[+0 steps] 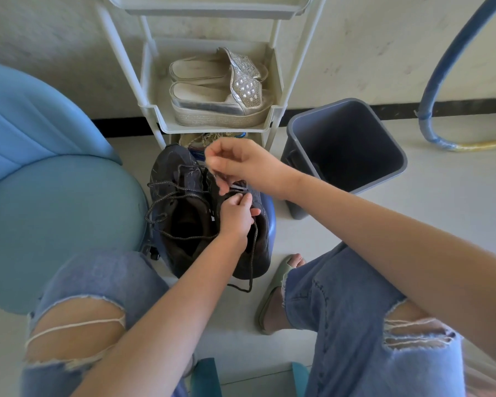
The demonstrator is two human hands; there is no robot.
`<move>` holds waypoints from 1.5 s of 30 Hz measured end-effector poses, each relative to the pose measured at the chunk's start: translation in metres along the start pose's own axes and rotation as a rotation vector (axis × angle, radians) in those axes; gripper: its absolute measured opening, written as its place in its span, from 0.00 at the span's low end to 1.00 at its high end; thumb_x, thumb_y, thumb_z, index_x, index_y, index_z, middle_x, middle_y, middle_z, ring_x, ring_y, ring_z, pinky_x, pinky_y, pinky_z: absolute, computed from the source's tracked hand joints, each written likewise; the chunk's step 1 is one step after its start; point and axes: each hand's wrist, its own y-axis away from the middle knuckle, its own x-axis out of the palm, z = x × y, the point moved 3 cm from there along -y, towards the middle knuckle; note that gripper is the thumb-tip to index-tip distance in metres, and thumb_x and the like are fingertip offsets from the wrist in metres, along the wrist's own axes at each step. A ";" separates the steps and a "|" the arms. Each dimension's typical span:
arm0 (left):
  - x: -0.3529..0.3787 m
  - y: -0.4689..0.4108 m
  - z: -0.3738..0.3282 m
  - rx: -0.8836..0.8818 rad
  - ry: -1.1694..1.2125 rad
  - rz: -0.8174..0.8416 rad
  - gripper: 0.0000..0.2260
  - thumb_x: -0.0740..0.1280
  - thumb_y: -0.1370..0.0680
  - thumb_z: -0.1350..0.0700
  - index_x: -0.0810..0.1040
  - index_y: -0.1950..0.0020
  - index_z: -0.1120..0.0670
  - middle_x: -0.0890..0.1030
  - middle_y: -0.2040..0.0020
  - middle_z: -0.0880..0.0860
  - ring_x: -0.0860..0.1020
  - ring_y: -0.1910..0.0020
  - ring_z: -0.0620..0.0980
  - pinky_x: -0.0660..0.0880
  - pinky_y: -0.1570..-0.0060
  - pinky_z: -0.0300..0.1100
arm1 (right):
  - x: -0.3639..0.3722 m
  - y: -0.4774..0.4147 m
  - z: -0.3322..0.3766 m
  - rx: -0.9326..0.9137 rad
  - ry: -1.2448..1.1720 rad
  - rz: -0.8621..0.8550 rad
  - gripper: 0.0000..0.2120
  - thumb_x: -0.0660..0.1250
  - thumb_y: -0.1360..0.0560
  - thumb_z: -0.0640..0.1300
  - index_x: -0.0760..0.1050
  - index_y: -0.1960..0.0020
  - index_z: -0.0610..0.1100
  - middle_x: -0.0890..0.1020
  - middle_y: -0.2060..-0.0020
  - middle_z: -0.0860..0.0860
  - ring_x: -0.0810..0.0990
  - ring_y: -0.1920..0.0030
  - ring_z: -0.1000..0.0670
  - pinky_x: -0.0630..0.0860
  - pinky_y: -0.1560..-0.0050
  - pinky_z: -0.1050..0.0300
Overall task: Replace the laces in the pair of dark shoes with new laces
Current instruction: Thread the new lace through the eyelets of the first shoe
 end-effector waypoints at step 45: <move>-0.040 0.010 -0.056 0.420 -1.369 -0.143 0.13 0.64 0.22 0.47 0.80 0.42 0.52 0.82 0.48 0.52 0.78 0.45 0.55 0.68 0.43 0.47 | -0.069 0.025 -0.021 0.475 -0.025 0.638 0.11 0.62 0.23 0.40 0.72 0.63 0.46 0.71 0.71 0.52 0.62 0.73 0.56 0.55 0.74 0.64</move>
